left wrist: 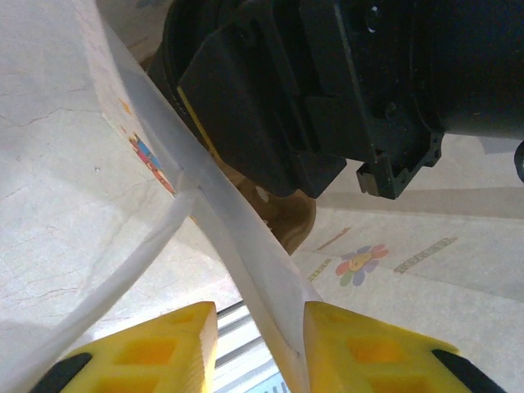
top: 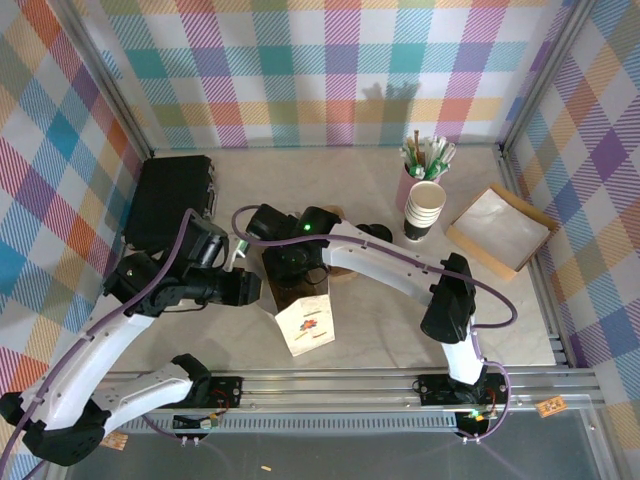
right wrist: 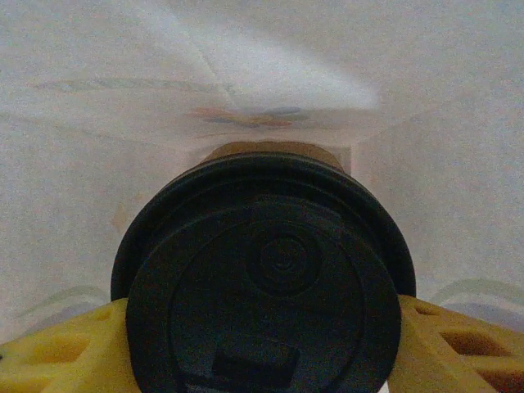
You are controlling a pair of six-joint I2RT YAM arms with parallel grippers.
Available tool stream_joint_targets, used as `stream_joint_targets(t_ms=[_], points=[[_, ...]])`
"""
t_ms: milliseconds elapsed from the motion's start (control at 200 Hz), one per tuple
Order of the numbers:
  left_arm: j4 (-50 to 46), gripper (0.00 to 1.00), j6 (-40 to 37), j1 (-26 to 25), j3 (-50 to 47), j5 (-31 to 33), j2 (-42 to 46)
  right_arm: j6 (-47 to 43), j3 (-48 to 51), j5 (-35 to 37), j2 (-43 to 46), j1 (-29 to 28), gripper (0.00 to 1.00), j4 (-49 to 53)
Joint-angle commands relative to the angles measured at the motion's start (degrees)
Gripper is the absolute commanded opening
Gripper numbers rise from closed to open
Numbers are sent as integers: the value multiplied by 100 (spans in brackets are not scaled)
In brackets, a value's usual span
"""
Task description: Pack the takeout coffee
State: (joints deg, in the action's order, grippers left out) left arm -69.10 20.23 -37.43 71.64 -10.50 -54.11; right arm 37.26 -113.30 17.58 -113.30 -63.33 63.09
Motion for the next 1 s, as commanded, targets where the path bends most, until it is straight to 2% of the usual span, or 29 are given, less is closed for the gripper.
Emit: stream_joint_targets(t_ms=[0,90,300,575,995], points=[[-93,22,-138,-40,92,-308,-97,56,26,61,18,30,28,-57],[-186,0,-140,-48,130,-268,-139,96,68,29,9,47,28,-68],[-513,0,-273,-52,211,-461,56,162,392,-12,74,71,28,-194],[-694,0,-161,-54,71,-239,71,108,622,-87,211,66,28,-312],[-658,0,-228,-54,17,-141,15,140,124,-246,-243,27,28,211]])
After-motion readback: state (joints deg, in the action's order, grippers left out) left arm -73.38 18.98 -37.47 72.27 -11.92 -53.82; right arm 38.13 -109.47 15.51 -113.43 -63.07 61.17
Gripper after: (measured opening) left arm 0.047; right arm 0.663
